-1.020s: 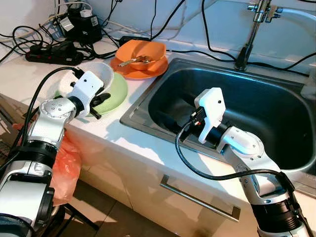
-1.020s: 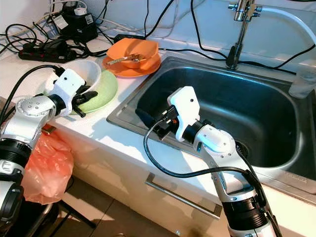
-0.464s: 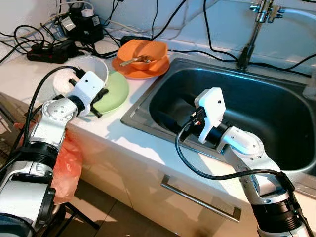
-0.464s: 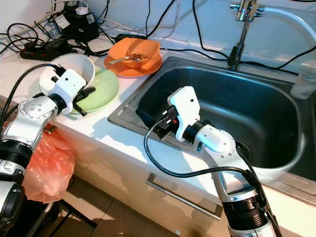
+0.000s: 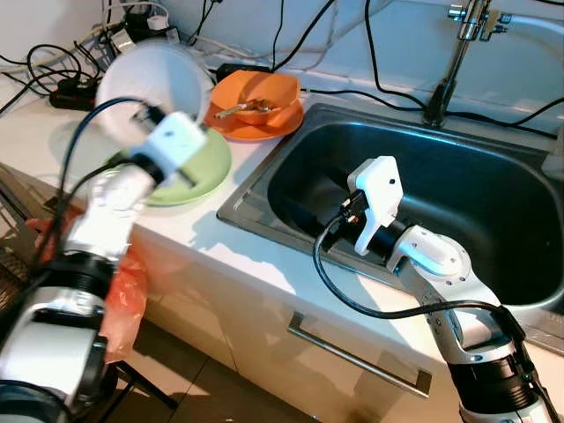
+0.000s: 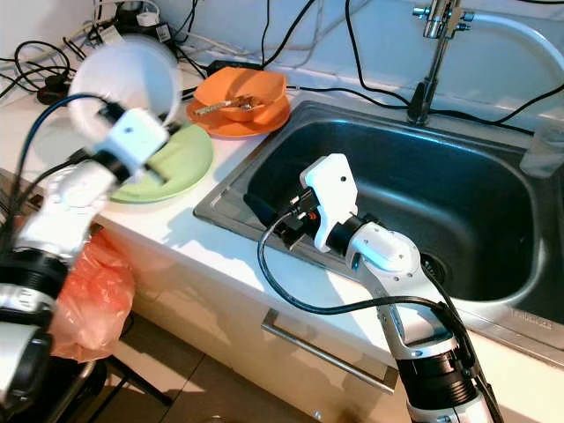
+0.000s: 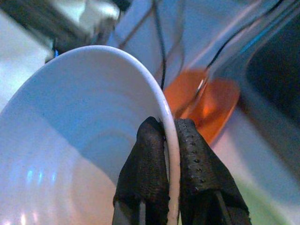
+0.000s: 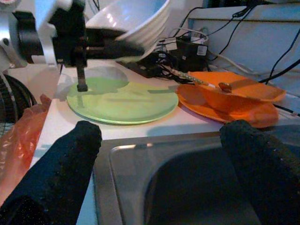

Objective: Kitchen organization

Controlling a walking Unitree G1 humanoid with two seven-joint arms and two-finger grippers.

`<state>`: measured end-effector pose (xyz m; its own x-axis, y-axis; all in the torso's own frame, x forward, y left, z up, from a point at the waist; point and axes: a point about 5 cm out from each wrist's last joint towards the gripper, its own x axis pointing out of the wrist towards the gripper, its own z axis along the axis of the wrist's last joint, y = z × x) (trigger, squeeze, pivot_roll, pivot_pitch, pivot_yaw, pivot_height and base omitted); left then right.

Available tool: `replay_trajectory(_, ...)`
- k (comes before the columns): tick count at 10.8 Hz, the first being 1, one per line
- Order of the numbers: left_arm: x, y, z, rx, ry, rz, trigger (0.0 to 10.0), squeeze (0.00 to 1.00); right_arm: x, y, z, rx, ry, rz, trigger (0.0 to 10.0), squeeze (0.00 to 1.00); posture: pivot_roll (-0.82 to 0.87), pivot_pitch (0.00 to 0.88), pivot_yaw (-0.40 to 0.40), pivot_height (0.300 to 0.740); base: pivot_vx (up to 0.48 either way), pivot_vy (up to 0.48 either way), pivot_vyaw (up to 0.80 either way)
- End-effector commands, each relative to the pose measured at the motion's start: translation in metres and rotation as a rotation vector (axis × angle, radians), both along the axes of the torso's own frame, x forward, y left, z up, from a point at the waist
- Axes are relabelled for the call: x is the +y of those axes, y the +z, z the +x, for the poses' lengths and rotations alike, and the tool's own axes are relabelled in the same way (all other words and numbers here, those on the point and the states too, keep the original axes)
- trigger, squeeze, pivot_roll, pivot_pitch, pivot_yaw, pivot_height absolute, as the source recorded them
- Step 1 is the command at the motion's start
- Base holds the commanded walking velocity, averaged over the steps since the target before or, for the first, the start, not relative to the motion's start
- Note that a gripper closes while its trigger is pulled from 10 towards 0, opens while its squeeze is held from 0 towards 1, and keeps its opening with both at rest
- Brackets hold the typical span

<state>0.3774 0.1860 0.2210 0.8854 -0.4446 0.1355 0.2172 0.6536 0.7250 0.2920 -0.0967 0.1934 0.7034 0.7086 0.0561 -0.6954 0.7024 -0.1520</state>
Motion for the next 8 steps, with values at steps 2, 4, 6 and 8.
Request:
replay_trajectory(2,-0.043,0.003,-0.009,-0.109,-0.163,0.034,10.0,0.0,-0.004,0.005,0.007,-0.015,-0.041,0.006,10.0,0.0,-0.02,0.0,0.048,0.74,0.0,0.0,0.0)
replay_trajectory(4,-0.074,-0.01,-0.016,-0.119,-0.274,0.047,10.0,0.0,-0.013,0.011,0.015,-0.022,-0.112,0.03,10.0,0.0,-0.03,0.0,0.046,0.74,0.0,0.0,0.0)
replay_trajectory(6,-0.096,-0.019,-0.026,-0.139,-0.363,0.038,10.0,0.0,-0.025,0.014,0.022,-0.031,-0.212,0.059,10.0,0.0,-0.03,0.0,0.047,0.74,0.0,0.0,0.0)
replay_trajectory(8,-0.099,-0.024,-0.031,-0.156,-0.394,0.048,10.0,0.0,-0.029,0.014,0.025,-0.022,-0.241,0.082,10.0,0.0,-0.04,0.0,0.046,0.74,0.0,0.0,0.0)
